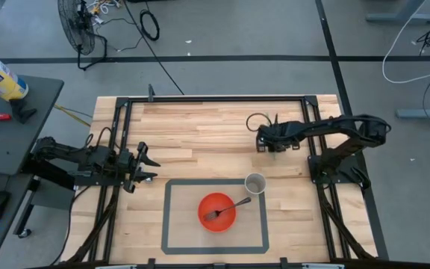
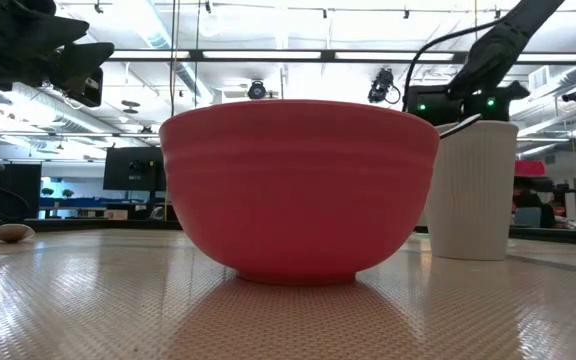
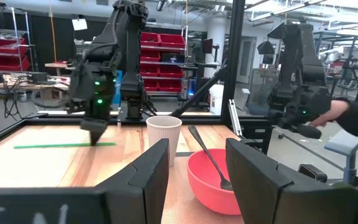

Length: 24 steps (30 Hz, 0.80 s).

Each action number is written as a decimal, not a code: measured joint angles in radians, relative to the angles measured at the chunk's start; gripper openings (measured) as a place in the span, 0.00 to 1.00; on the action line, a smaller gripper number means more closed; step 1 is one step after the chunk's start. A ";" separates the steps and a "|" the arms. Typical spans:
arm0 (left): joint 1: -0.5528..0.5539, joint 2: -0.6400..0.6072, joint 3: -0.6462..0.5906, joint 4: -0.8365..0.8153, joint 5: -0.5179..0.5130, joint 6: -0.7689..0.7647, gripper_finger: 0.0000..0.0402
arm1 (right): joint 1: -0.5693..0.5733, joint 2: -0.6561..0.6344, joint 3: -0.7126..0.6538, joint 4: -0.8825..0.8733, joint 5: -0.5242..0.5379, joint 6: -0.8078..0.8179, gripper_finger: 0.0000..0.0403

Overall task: Pick & Place Utensil
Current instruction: Put the green straw into the white cup

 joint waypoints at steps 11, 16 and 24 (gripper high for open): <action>0.000 0.000 0.000 0.000 0.000 0.000 0.41 | 0.201 -0.022 -0.001 -0.146 -0.157 0.000 0.10; 0.000 0.000 0.000 0.000 0.000 0.000 0.41 | 0.223 -0.026 -0.002 -0.151 -0.154 -0.007 0.13; 0.000 0.000 0.000 0.000 0.000 0.000 0.41 | 0.194 -0.027 -0.001 -0.145 -0.131 -0.025 0.31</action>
